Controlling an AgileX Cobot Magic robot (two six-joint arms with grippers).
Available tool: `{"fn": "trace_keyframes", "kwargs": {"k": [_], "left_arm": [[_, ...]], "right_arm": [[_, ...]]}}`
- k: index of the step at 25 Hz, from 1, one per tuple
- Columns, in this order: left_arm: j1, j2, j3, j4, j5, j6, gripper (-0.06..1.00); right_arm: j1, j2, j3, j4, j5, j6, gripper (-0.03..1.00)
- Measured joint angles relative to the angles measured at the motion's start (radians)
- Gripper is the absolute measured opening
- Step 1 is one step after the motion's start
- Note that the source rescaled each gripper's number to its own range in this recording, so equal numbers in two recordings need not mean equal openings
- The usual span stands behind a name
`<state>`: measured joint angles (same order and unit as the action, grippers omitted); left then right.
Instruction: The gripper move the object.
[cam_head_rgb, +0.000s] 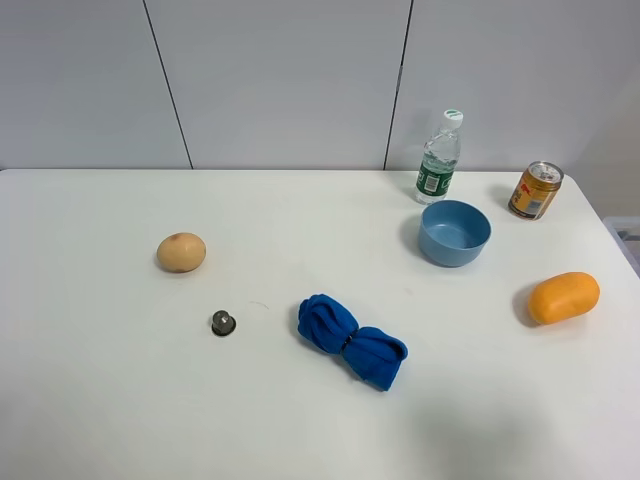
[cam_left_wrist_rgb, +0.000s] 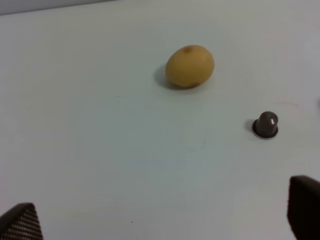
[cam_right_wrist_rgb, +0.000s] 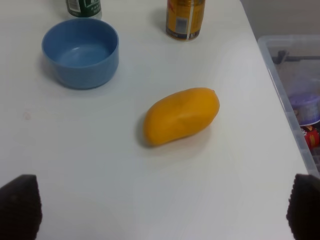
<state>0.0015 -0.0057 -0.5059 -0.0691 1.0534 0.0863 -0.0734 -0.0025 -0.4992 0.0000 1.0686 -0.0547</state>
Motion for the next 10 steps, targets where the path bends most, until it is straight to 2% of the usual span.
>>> {"fn": "trace_keyframes", "kwargs": {"k": [10], "left_arm": [[0.000,0.000,0.000,0.000,0.000,0.000,1.00]], "right_arm": [[0.000,0.000,0.000,0.000,0.000,0.000,0.99]]}}
